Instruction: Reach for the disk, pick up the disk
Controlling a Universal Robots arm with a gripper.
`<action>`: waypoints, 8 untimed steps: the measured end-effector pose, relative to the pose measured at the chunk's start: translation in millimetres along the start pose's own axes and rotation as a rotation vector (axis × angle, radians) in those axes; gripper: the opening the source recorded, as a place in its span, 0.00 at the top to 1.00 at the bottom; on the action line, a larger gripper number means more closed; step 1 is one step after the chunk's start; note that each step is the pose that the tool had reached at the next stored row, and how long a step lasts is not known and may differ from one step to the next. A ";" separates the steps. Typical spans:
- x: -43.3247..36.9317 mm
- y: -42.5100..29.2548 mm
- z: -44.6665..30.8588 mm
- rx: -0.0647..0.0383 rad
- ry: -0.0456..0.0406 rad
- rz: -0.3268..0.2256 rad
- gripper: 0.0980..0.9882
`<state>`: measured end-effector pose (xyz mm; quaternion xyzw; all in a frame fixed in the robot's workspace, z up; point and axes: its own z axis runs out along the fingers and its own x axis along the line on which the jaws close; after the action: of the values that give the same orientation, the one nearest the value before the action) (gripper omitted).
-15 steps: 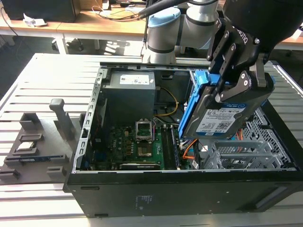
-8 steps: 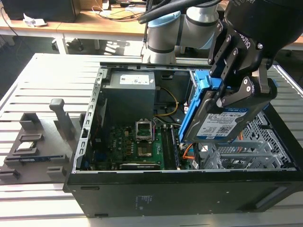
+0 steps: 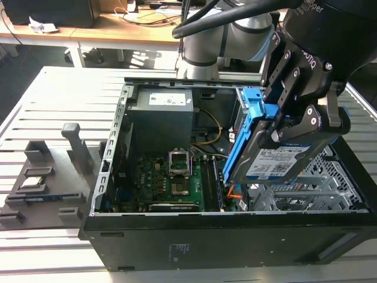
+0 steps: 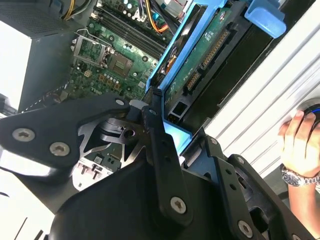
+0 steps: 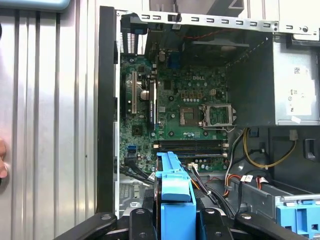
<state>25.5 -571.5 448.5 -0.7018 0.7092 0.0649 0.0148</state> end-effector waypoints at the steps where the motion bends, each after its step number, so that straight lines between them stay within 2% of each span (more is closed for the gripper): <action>1: 1.1 0.0 0.0 0.000 0.0000 0.000 0.70; 5: 7.0 -0.1 0.1 0.000 0.0001 0.000 0.70; 8: 7.2 -0.3 0.1 0.000 0.0000 0.000 0.70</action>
<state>25.6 -578.7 447.6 -0.7018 0.7092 0.0649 0.0148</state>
